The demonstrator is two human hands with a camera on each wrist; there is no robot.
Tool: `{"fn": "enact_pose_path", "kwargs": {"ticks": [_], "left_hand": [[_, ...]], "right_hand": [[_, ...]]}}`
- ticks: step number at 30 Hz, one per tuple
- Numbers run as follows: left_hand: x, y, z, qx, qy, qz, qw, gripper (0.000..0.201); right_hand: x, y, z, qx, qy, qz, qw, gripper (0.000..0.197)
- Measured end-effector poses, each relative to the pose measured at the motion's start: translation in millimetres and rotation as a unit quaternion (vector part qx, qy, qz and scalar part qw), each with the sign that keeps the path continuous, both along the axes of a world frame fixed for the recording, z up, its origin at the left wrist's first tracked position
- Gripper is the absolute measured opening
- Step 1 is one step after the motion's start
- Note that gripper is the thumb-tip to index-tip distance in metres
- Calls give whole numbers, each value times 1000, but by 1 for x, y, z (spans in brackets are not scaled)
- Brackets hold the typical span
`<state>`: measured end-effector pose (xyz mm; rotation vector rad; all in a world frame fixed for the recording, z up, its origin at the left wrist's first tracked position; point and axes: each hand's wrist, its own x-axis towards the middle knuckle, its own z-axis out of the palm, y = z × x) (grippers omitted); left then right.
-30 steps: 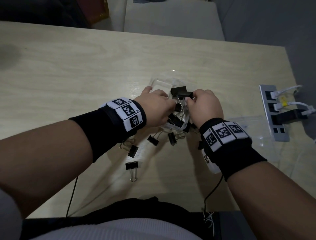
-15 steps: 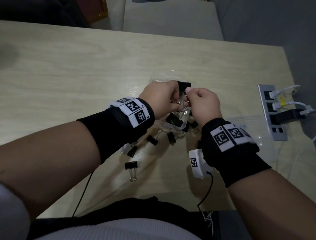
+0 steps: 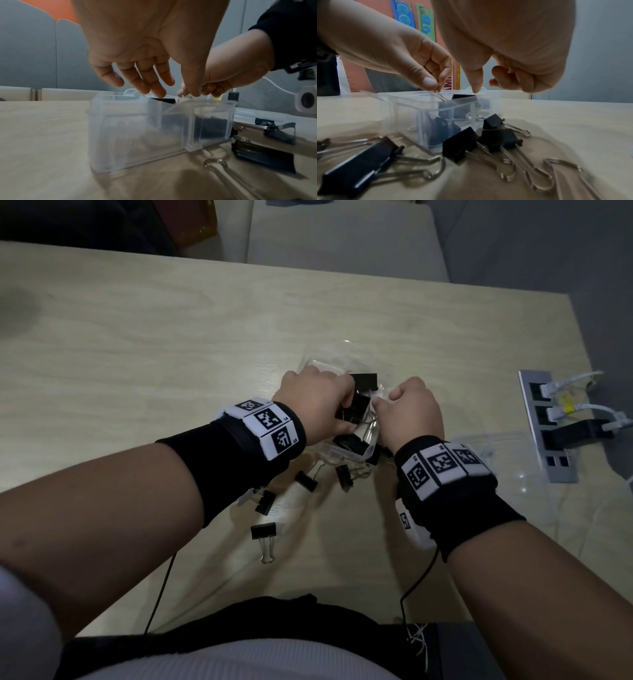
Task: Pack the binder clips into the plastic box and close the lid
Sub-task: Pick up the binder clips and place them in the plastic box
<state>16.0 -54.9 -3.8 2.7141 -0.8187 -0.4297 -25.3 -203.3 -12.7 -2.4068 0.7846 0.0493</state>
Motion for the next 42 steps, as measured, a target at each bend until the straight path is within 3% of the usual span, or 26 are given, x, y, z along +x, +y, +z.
{"fn": "enact_pose_path", "kwargs": {"ticks": [4,8,11,20,26,30,36,42], "left_hand": [[-1,0,-1,19,-4,-6,1000,39],[-5,-1,-2,45,-19,-46,998,28],[-7,0,-4,64,-26,-75,995,23],[-12,1,-8,95,-65,-144,983,27],[-18,-5,-10,78,-86,-163,980,31],[-18,-7,-12,97,-90,-178,975,34],[-14,1,-6,37,-114,-162,979,33],[-12,19,-1,25,-86,-124,988,40]], "right_hand": [[-7,-1,-5,-40,-40,61,996,10],[-8,3,-11,-84,-53,177,979,26],[-7,3,-14,-126,-44,211,968,29],[-4,2,-8,-189,32,235,953,28],[-7,-5,-3,-165,-22,171,971,25],[-9,-8,-4,-156,-17,160,974,27],[-16,-7,-2,-136,-43,148,979,27],[-36,-1,-7,-106,-86,167,977,24]]}}
